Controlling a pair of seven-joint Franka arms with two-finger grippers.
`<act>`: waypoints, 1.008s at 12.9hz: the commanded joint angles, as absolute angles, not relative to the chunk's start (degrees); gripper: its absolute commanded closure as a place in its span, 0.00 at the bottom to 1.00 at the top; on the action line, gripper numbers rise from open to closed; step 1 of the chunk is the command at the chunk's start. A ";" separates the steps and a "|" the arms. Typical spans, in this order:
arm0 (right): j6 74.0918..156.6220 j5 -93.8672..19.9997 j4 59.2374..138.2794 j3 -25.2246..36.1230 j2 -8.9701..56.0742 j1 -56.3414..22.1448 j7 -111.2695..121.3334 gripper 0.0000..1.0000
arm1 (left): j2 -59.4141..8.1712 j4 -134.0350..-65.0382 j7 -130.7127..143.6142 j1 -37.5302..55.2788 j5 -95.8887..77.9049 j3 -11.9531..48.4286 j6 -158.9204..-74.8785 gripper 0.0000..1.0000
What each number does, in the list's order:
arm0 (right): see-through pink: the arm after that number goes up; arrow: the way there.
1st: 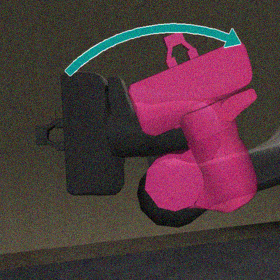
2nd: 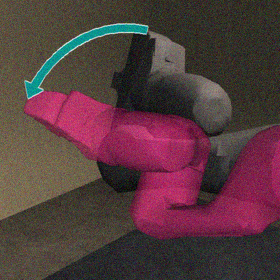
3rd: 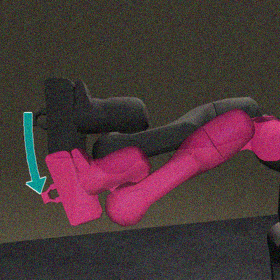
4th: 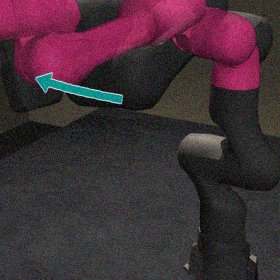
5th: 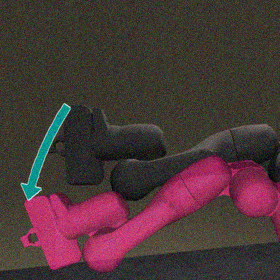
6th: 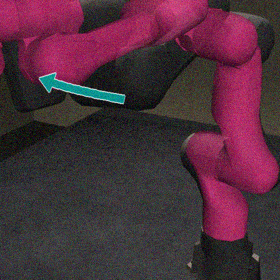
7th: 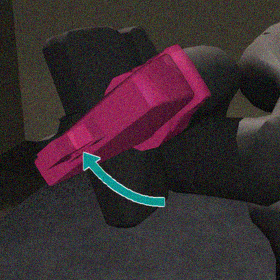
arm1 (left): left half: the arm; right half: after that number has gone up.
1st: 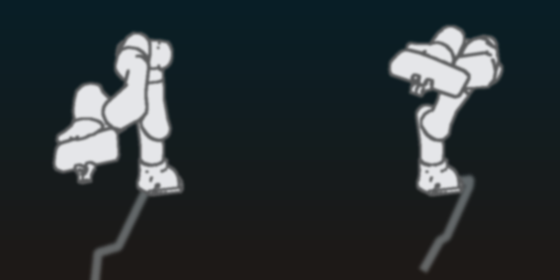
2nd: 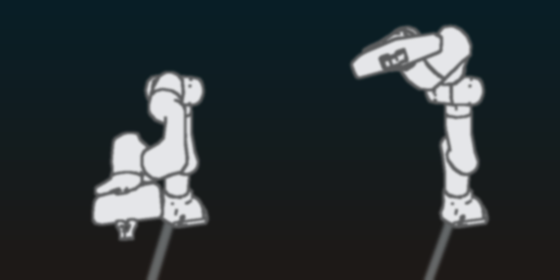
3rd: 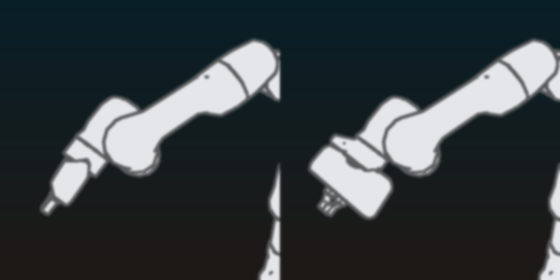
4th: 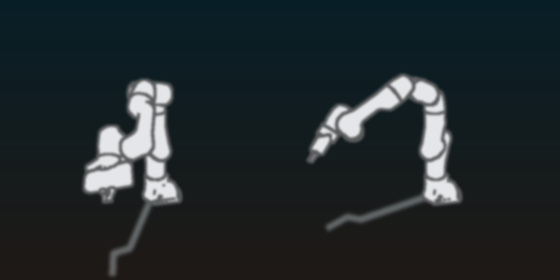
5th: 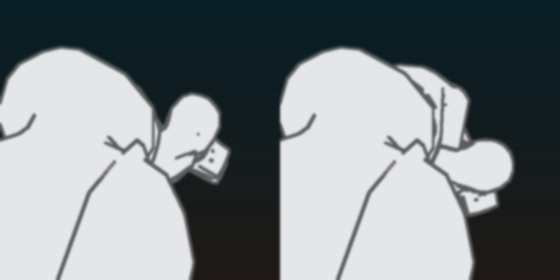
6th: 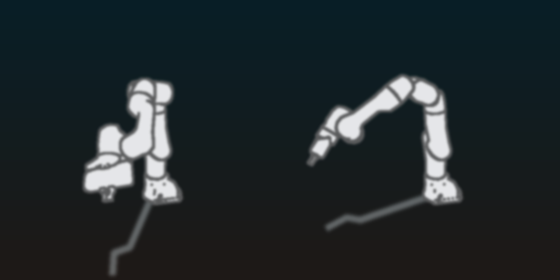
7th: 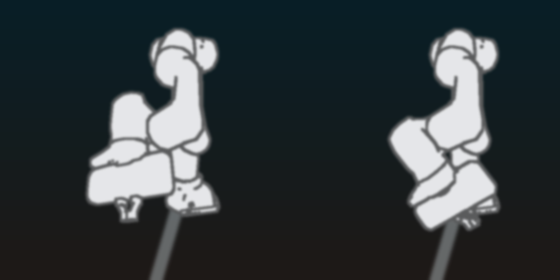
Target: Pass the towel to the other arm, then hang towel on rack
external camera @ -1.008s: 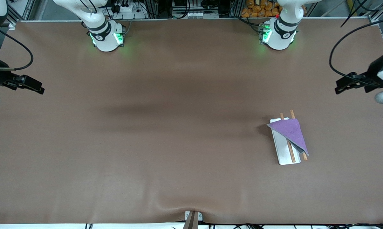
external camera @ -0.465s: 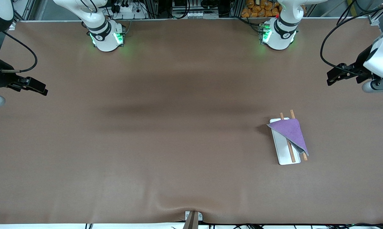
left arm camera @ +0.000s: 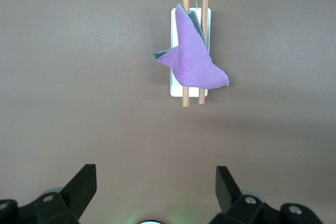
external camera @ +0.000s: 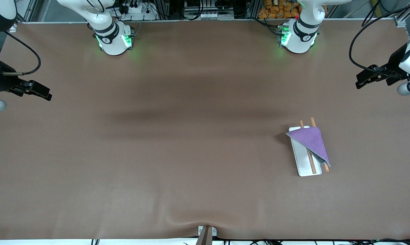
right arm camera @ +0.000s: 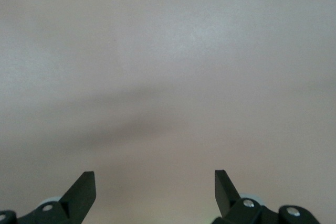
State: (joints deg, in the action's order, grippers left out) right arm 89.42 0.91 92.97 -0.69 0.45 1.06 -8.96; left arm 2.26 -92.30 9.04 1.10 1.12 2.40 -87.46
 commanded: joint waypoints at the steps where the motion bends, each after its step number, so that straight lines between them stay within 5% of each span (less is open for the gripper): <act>1: 90.44 0.26 95.19 -1.05 -1.58 1.85 -8.96 0.00 | 4.13 -93.87 9.58 3.86 0.17 -0.25 -87.89 0.00; 13: 90.44 0.35 94.04 -1.05 -0.97 1.85 -8.88 0.00 | 1.49 -89.74 8.17 2.90 0.09 -0.62 -86.75 0.00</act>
